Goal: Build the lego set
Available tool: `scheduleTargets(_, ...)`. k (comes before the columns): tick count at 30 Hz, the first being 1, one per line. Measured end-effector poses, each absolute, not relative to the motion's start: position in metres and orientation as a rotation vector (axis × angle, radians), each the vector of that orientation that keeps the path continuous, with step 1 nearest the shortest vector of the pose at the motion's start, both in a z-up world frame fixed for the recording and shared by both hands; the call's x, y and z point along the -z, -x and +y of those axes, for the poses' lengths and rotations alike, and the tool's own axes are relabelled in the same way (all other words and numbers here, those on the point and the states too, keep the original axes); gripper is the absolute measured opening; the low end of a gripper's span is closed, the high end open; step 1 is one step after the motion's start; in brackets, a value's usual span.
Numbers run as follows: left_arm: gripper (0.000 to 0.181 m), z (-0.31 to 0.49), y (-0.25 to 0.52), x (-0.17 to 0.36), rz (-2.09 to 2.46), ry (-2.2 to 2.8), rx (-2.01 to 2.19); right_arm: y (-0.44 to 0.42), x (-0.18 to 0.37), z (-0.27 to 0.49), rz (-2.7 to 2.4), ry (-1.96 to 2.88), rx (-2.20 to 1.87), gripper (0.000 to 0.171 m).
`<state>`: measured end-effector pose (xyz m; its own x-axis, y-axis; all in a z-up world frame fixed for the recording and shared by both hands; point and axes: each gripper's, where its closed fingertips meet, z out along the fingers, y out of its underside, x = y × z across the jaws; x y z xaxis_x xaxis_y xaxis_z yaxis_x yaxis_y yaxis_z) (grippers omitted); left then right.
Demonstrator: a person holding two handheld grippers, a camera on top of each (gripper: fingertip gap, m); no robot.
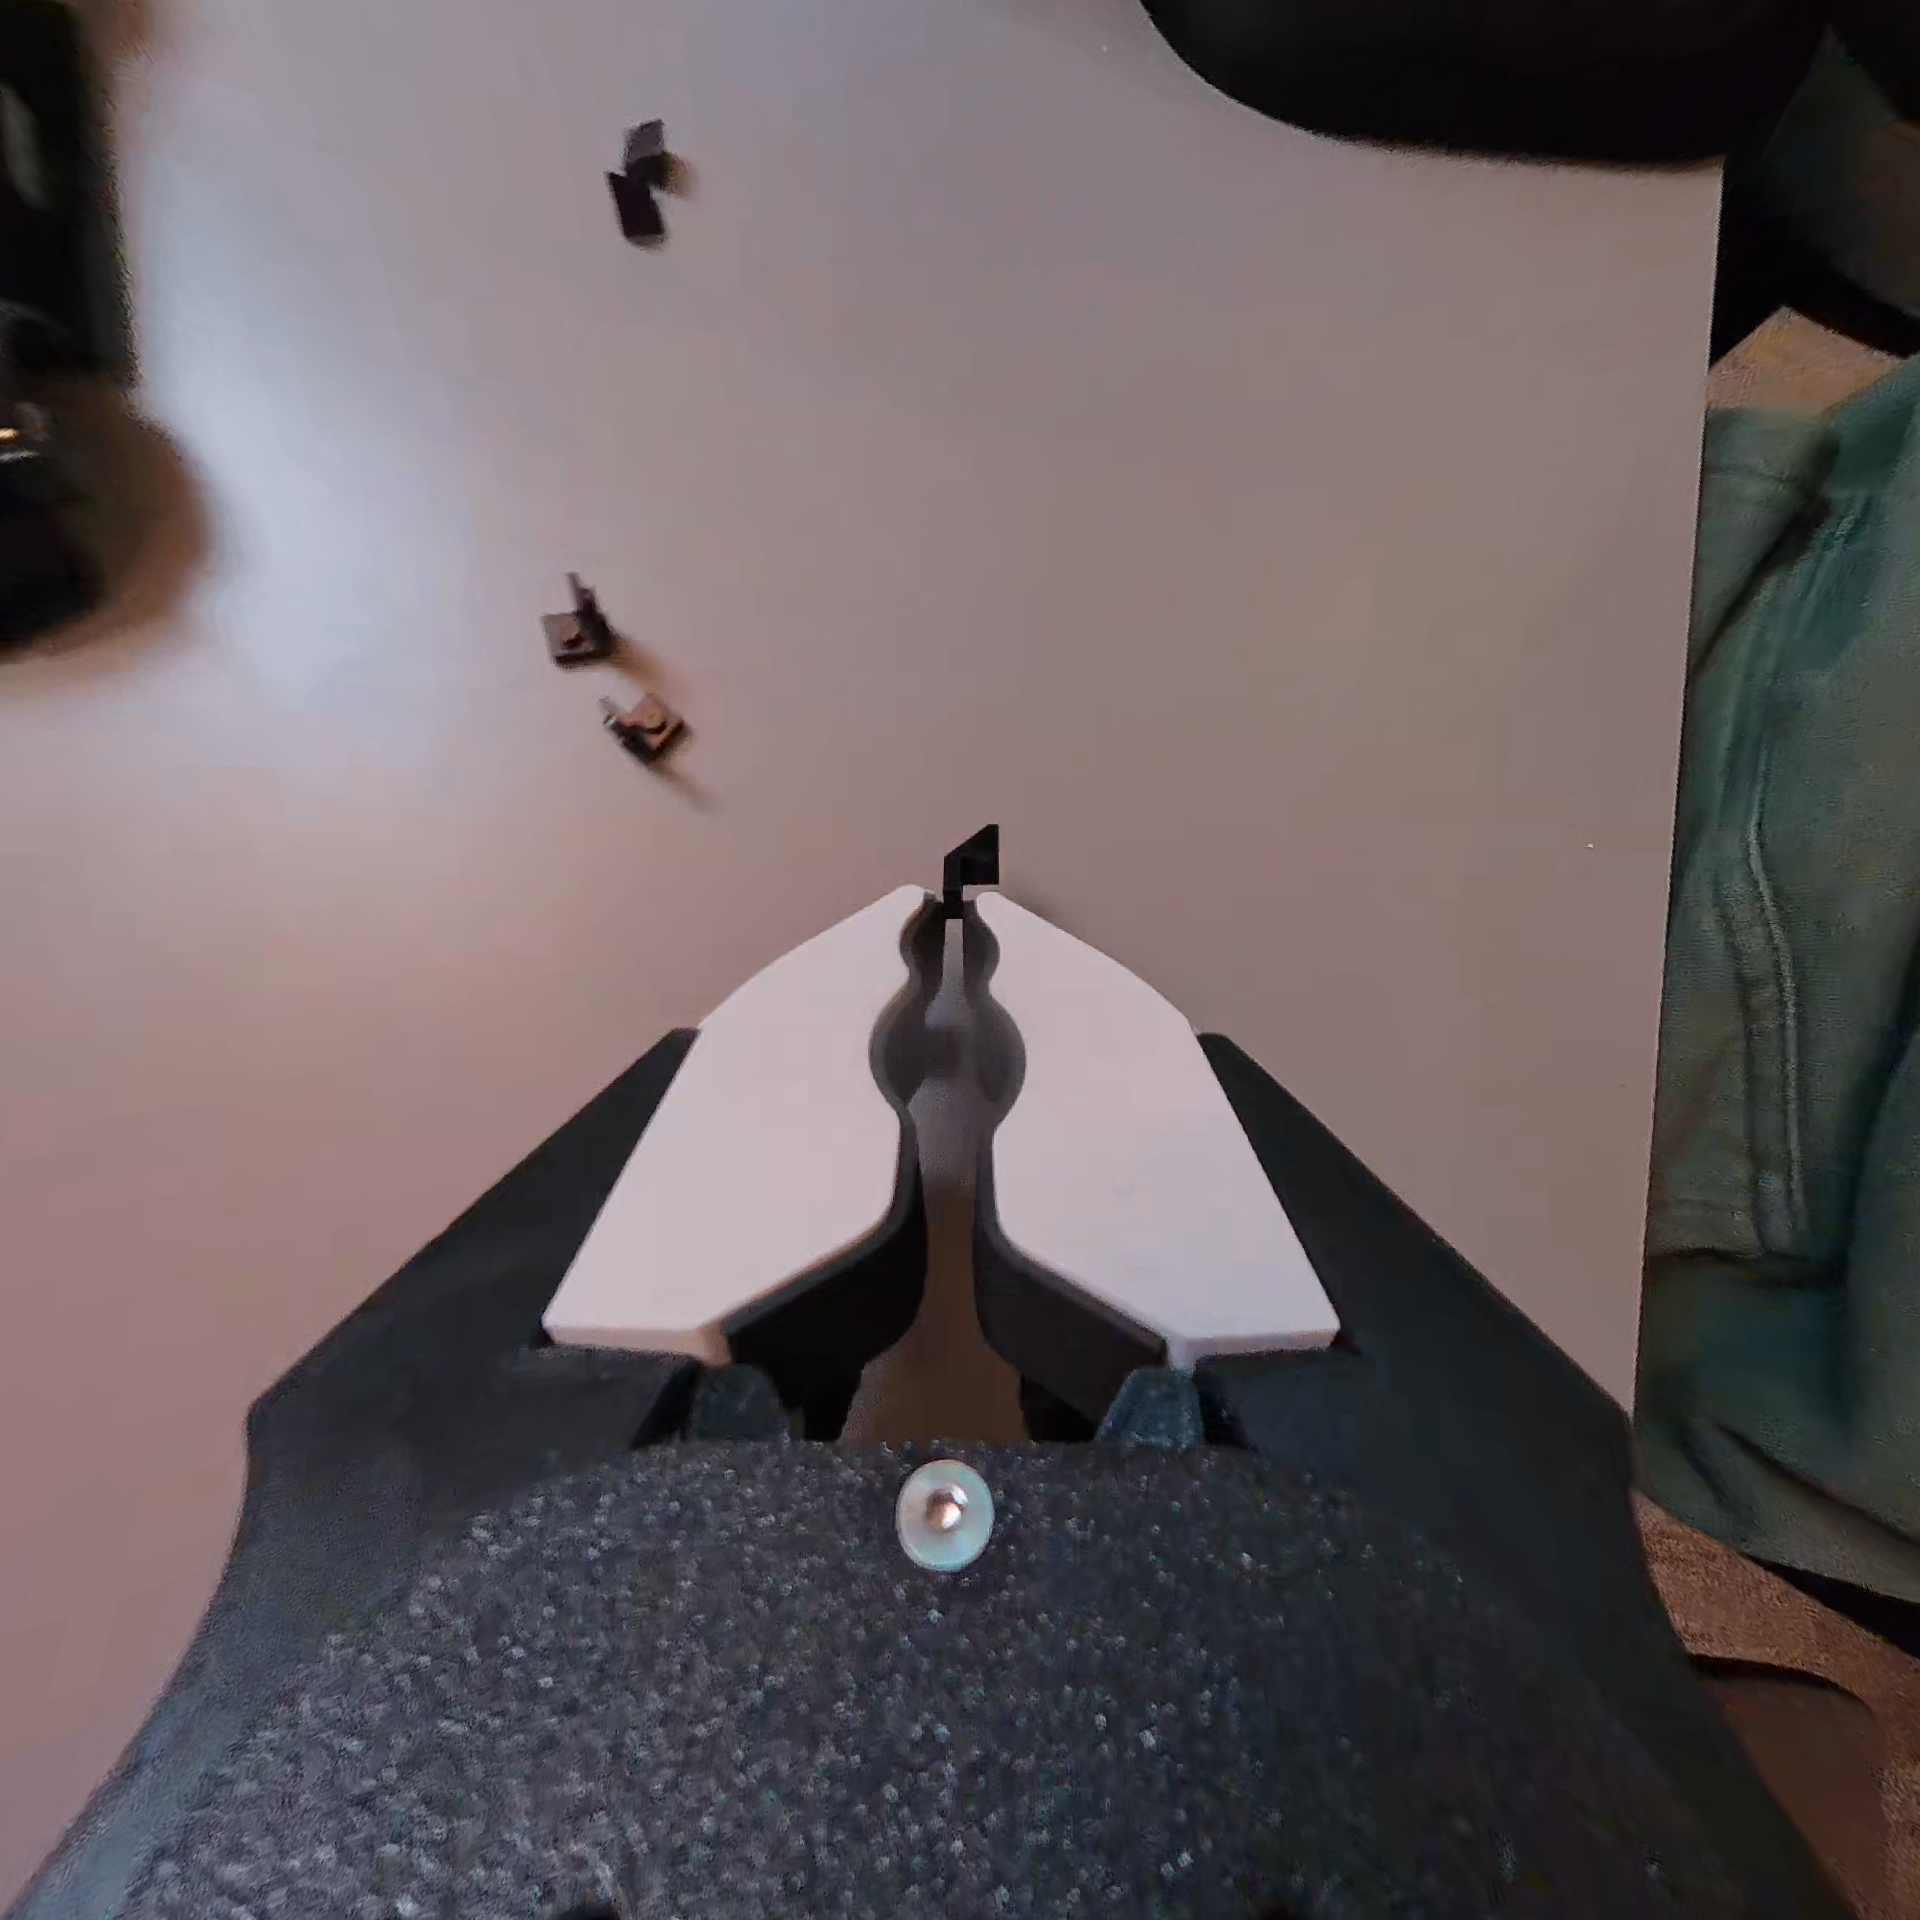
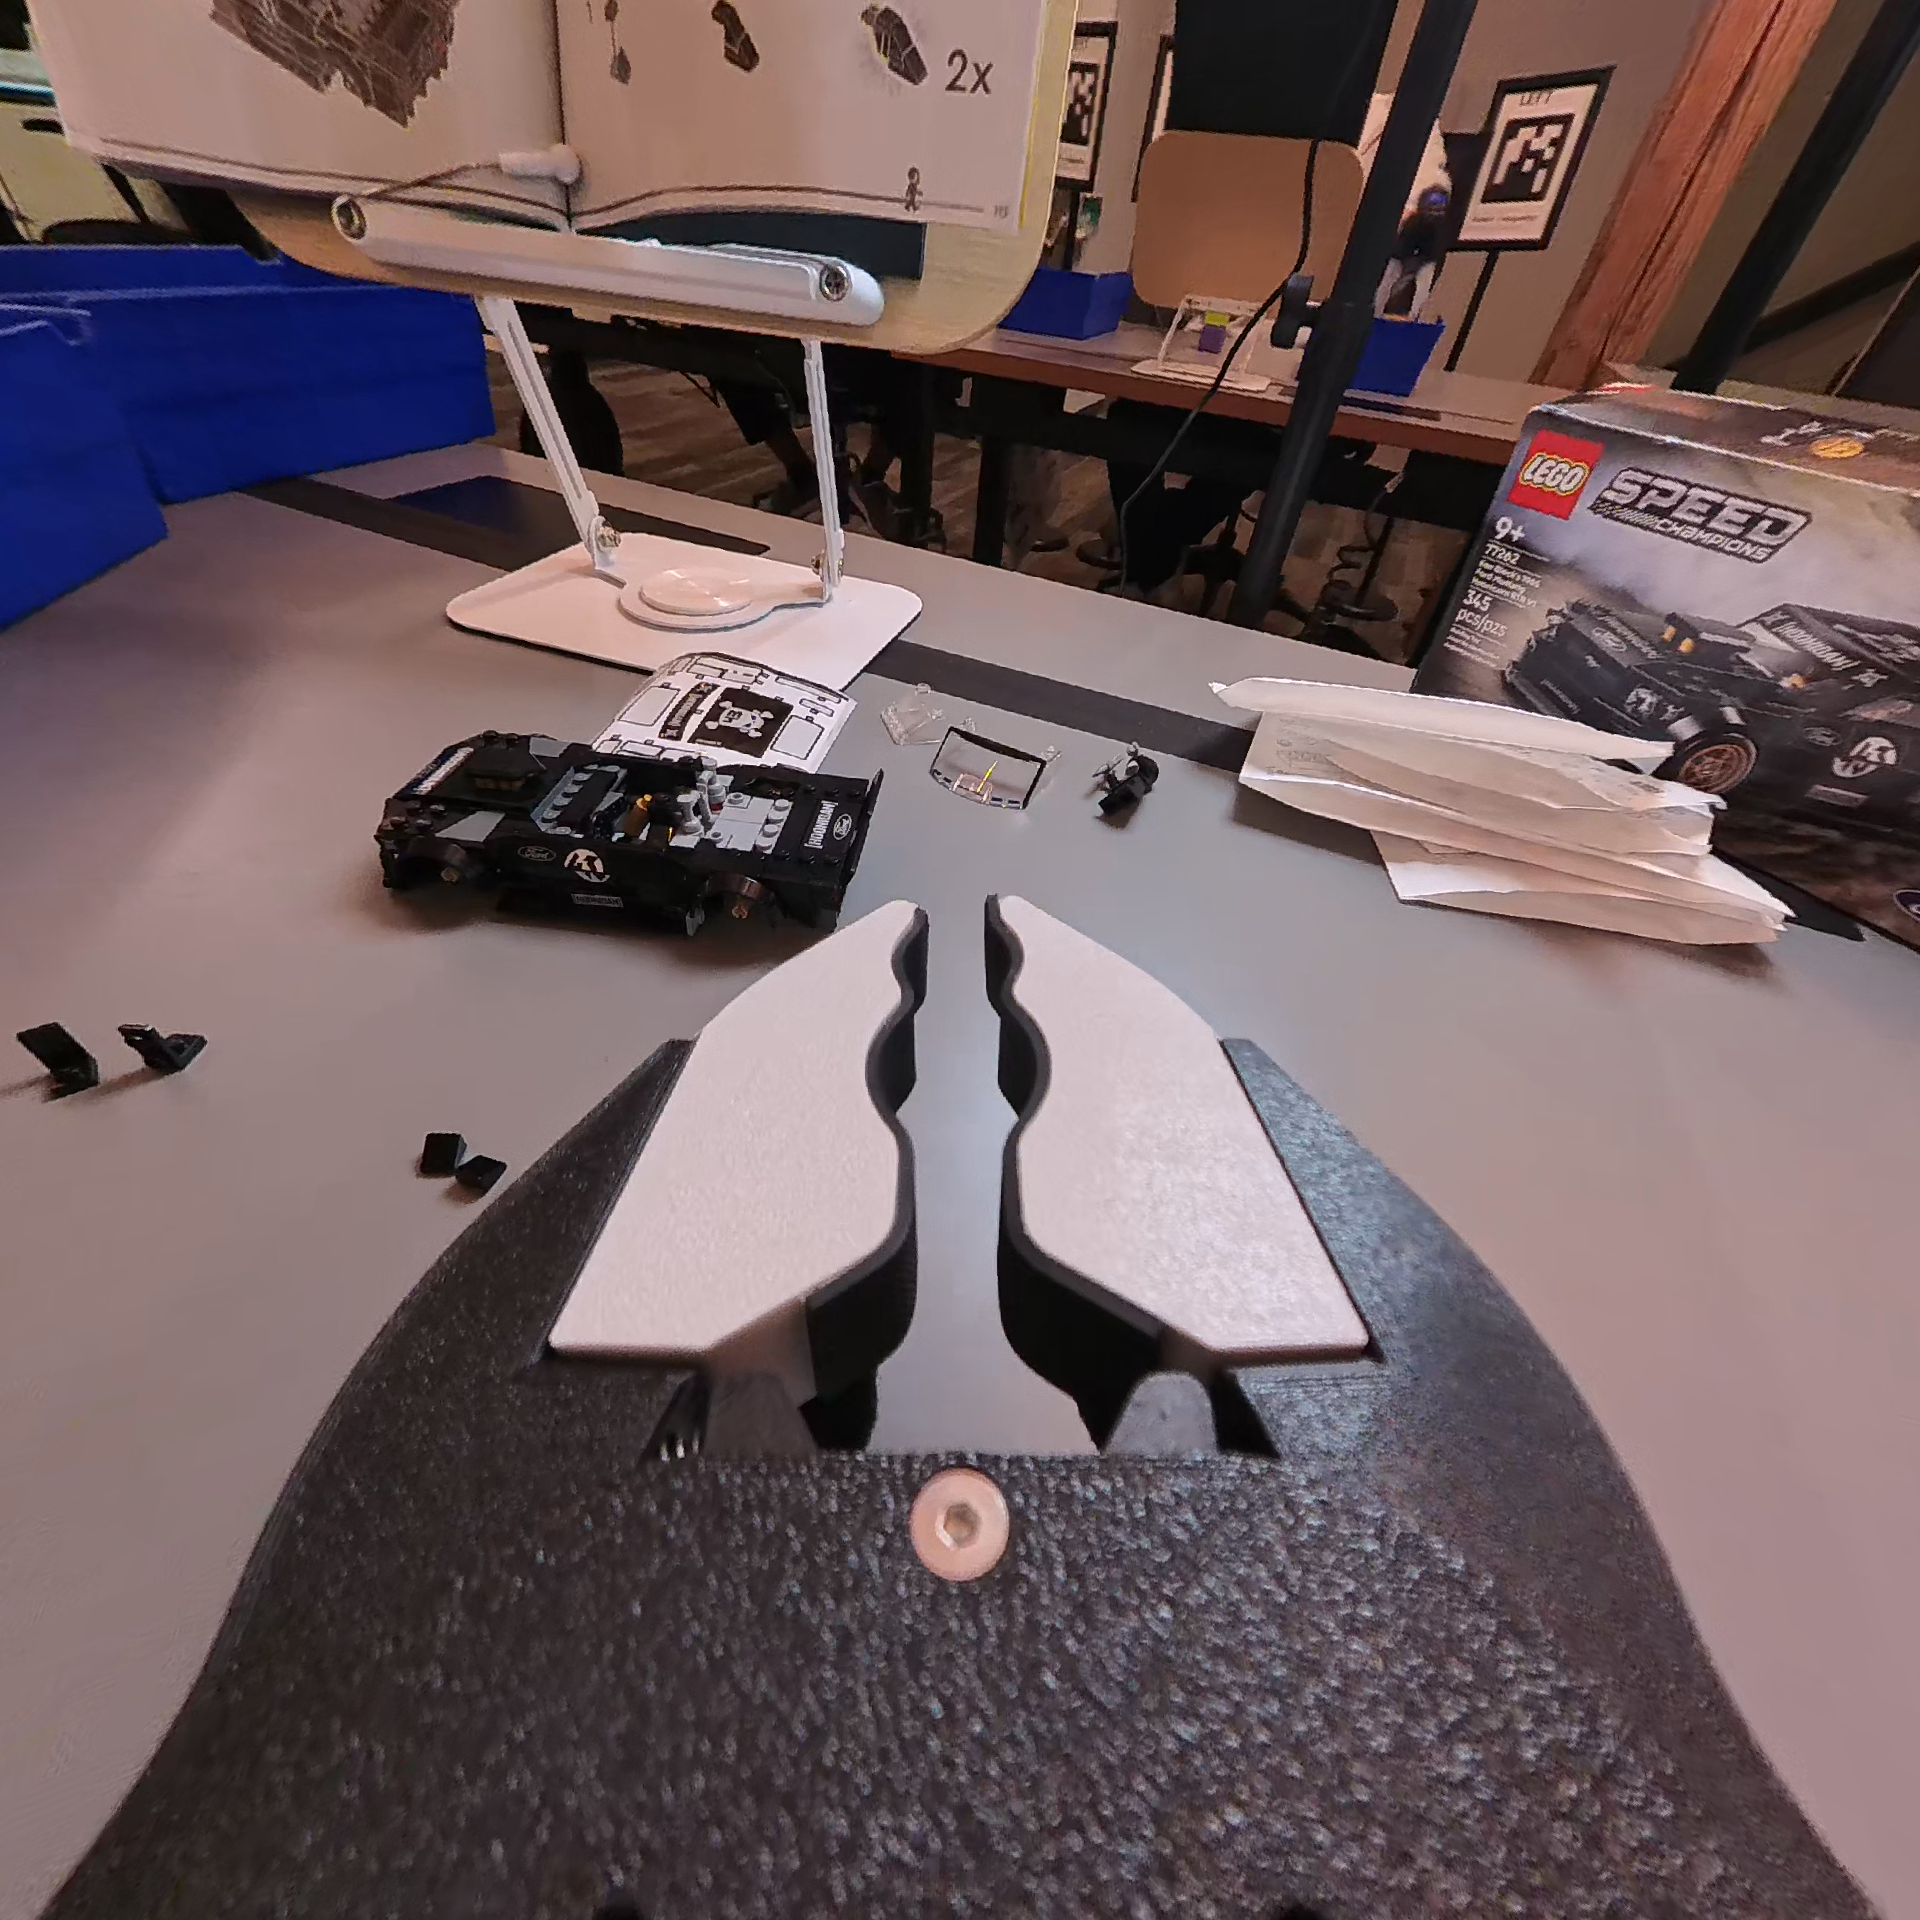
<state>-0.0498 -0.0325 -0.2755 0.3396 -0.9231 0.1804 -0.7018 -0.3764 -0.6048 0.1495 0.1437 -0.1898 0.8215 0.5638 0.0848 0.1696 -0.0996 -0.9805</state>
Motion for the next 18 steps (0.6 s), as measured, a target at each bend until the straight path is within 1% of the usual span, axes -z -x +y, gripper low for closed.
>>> scheduleTargets(12,0.004,-0.035,0.020,0.278,1.501,2.145,0.728,-0.152,0.186,0.143,-0.568,1.655,-0.394,0.010)
scheduleTargets(16,0.014,-0.032,0.016,0.274,1.529,2.117,0.673,-0.153,0.185,0.143,-0.563,1.654,-0.393,0.010)
scheduleTargets(18,0.021,-0.023,0.023,0.258,1.472,2.085,0.628,-0.154,0.185,0.144,-0.557,1.653,-0.393,0.010)
